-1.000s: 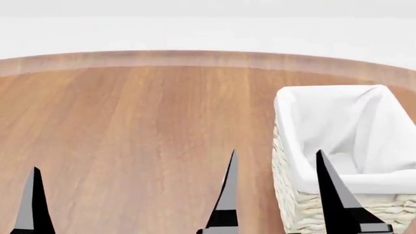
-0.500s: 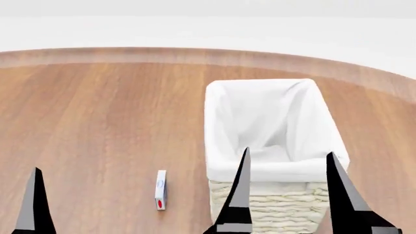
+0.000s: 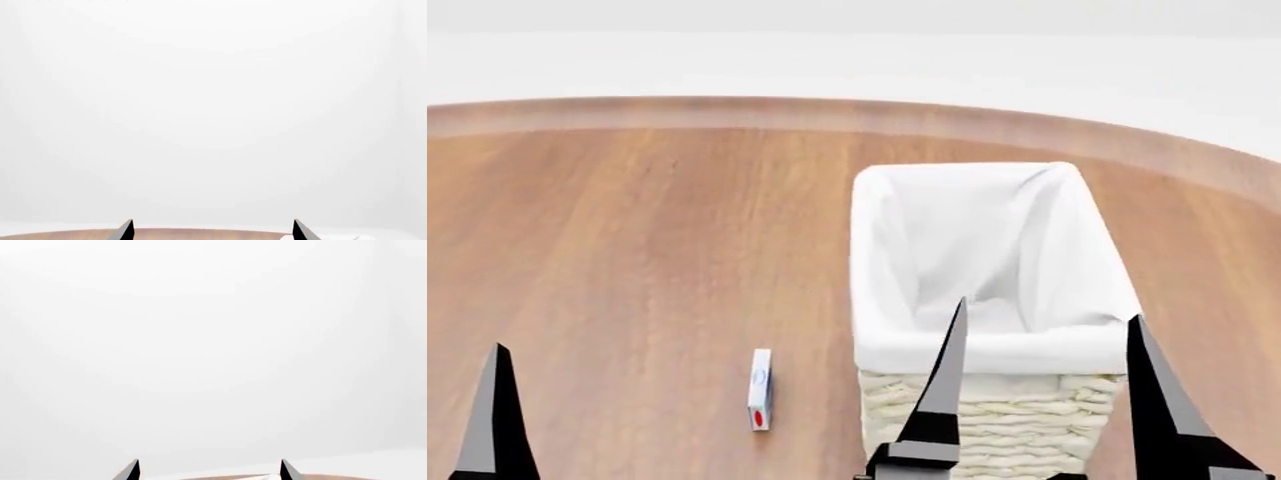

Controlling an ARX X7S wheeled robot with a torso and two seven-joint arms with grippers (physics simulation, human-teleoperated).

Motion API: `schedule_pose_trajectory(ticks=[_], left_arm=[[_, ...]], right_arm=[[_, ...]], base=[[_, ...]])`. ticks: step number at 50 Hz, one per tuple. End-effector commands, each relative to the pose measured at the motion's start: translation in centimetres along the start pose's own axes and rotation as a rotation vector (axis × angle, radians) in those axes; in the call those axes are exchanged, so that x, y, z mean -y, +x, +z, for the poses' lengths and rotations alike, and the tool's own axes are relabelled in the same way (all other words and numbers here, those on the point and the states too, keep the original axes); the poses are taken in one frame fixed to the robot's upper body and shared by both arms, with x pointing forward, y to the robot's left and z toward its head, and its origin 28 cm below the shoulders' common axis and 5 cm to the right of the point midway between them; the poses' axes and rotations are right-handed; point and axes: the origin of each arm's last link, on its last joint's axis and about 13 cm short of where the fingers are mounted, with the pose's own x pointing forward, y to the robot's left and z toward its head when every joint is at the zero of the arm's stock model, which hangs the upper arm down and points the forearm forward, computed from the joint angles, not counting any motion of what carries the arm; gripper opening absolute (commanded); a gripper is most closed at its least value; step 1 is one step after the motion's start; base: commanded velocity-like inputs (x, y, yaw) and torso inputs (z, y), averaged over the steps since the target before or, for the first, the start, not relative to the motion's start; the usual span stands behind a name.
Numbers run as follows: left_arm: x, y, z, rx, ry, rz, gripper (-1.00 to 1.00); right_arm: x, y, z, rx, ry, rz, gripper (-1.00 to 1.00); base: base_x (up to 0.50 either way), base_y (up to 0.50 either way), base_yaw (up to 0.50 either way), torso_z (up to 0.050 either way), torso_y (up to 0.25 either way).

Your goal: Pick up the ketchup, and put it in the basket.

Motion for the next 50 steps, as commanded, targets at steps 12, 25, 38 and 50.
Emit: schedule_pose_trajectory(ticks=[12, 25, 38, 50], left_arm=[[-0.28, 0.87, -1.11, 0.01, 0.028, 0.021, 1.0], [-0.26, 0.8, -1.06, 0.008, 0.027, 0.022, 1.0], [-0.23, 0.95, -0.95, -0.025, -0.014, 0.028, 1.0], [-0.27, 0.92, -0.94, -0.026, -0.015, 0.029, 1.0]], right_arm=[[0.28, 0.57, -0.98, -0.001, -0.068, 0.013, 1.0], [0.17, 0.5, -1.04, -0.007, -0.064, 0.036, 1.0], [0.31, 0.55, -0.94, -0.007, 0.014, 0.012, 1.0], [0.31, 0.55, -0.98, -0.009, 0.015, 0.013, 1.0]], base=[[0.0, 0.0, 0.5, 0.0, 0.0], [0.0, 0.0, 0.5, 0.0, 0.0], [0.0, 0.0, 0.15, 0.015, 0.0], [0.0, 0.0, 0.0, 0.05, 0.0]])
